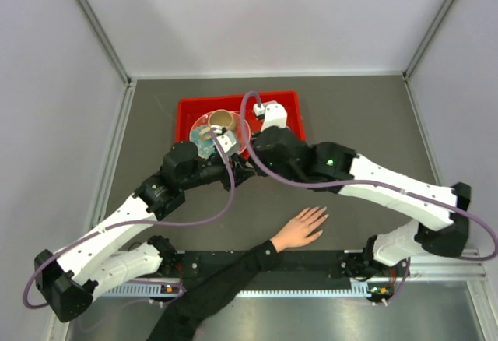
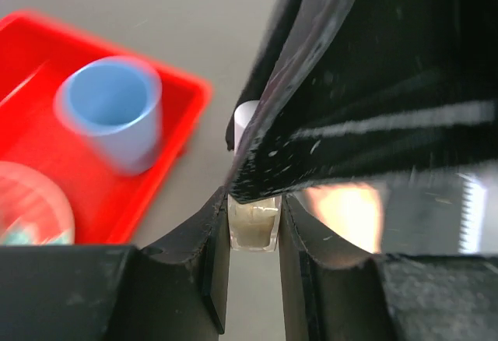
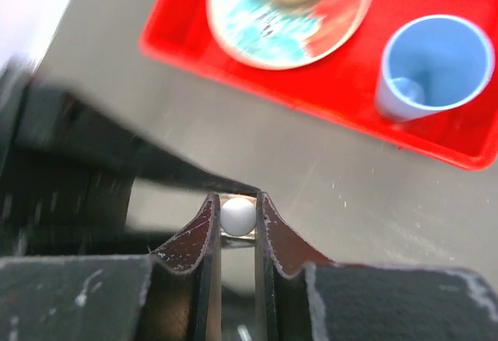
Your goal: Paint the nails
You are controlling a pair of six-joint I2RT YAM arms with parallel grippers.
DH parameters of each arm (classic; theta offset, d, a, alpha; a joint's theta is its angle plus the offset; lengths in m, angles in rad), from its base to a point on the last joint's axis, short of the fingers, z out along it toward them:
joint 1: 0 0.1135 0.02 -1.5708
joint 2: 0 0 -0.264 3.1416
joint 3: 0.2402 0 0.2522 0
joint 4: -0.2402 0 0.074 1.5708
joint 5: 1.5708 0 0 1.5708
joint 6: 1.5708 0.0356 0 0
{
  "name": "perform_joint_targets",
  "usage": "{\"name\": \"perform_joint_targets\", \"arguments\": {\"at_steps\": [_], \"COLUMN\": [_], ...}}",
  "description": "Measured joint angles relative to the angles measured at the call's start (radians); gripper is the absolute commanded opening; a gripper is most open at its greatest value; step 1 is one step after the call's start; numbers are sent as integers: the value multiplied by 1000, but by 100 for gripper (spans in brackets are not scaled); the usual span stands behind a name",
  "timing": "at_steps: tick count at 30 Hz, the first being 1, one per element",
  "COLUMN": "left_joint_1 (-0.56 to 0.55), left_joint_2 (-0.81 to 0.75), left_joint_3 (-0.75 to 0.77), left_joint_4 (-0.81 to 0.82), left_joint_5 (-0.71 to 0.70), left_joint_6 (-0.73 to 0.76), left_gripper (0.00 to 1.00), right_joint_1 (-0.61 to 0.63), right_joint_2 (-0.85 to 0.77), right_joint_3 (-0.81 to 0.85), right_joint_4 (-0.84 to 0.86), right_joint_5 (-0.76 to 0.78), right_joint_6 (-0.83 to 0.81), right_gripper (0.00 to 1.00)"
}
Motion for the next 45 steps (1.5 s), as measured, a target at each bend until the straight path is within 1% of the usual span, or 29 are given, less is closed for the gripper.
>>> {"name": "perform_joint_targets", "arguments": {"at_steps": [3,4,5,6,8,9,10,12,15,16,19,21,22,24,26,27,28,29,31,35,37,39,40,42,43,44,45], "left_joint_1": [2,2,1,0,-2,2,5,10,9,9,10,11,11,11,11,11,11,11,11,11,11,11,11,11,10,8,7], "left_joint_2": [-8,-8,-8,-8,-8,-11,-10,-3,28,40,56,58,58,60,72,79,90,105,125,156,158,158,158,158,158,156,154], "left_joint_3": [-3,-5,-6,-7,-7,-9,-9,-8,5,10,13,13,13,13,13,13,13,13,13,13,13,13,13,13,14,14,14], "left_joint_4": [-46,-59,-64,-64,-56,-54,-49,-37,-21,-15,-3,8,19,55,122,150,183,219,254,280,284,287,287,286,286,286,282], "left_joint_5": [-120,-140,-154,-161,-174,-184,-193,-198,-187,-174,-113,-33,23,133,280,328,391,460,533,642,666,678,680,685,689,690,682], "left_joint_6": [23,27,31,32,37,34,31,29,28,27,25,19,10,-16,-70,-91,-119,-150,-186,-228,-237,-238,-238,-237,-235,-230,-224], "left_gripper": [0,0,0,0,0,0,0,0,0,0,0,0,0,0,0,0,0,0,0,0,0,0,0,0,0,0,0], "right_joint_1": [26,32,35,39,40,39,37,31,8,-4,-50,-90,-104,-127,-131,-131,-131,-132,-134,-137,-138,-138,-138,-139,-141,-144,-145], "right_joint_2": [79,93,102,105,101,92,80,56,-8,-50,-164,-245,-269,-311,-322,-321,-315,-306,-286,-256,-251,-250,-250,-250,-250,-250,-250], "right_joint_3": [19,19,19,19,20,21,22,24,6,-17,-71,-102,-109,-115,-115,-115,-115,-115,-115,-115,-115,-115,-115,-115,-115,-115,-115], "right_joint_4": [22,27,31,33,34,19,7,-15,-36,-37,-42,-40,-35,-25,-11,-5,-5,-6,-6,-6,-6,-6,-6,-6,-6,-6,-6], "right_joint_5": [145,174,193,205,223,232,239,230,166,136,47,-55,-105,-259,-389,-451,-503,-547,-621,-713,-736,-748,-750,-746,-745,-738,-735], "right_joint_6": [97,118,131,136,115,103,87,64,8,-18,-79,-129,-149,-204,-257,-284,-310,-333,-370,-416,-429,-437,-438,-443,-443,-441,-442], "right_gripper": [0,10,39,54,74,77,78,79,79,79,72,68,68,70,69,68,64,62,60,49,43,40,33,21,6,0,0]}}
